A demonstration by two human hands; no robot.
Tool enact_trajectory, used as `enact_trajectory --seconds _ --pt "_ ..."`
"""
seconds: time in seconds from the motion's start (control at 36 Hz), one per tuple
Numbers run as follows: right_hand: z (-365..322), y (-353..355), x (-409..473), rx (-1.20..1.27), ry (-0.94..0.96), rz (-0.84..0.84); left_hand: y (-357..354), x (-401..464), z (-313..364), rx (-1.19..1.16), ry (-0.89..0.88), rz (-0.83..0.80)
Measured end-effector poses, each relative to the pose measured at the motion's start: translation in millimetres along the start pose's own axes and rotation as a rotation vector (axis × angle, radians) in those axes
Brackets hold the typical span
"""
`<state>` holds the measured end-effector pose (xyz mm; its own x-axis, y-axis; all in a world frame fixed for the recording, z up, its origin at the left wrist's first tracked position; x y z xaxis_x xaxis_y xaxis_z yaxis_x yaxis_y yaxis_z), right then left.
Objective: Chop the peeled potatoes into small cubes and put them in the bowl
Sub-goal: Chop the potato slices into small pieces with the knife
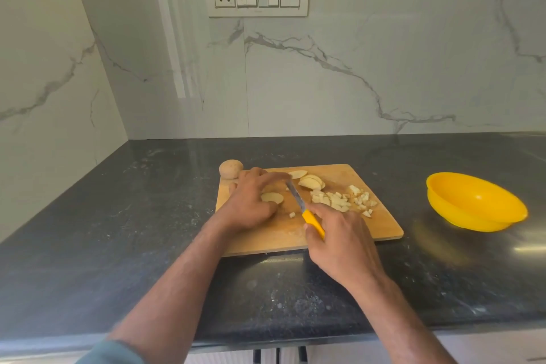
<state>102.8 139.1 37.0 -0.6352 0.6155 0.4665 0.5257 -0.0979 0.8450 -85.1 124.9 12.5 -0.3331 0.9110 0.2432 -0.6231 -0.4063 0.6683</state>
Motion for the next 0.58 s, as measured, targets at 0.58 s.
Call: enact_trajectory --seconds 0.58 --pt "0 10 -6 -0.083 -0.028 0.026 13 2 -16 0.055 0.13 0.087"
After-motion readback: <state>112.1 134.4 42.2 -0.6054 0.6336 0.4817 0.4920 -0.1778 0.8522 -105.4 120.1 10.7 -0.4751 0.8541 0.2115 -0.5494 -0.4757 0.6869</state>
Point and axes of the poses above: each hand's wrist, its own x-axis towards the middle knuckle, its own y-axis out of the back of the hand, z = x × y, the point moved 9 cm from there along x, towards the middle knuckle, and after that the axes turned 8 degrees about -x, right-handed, at the moved point
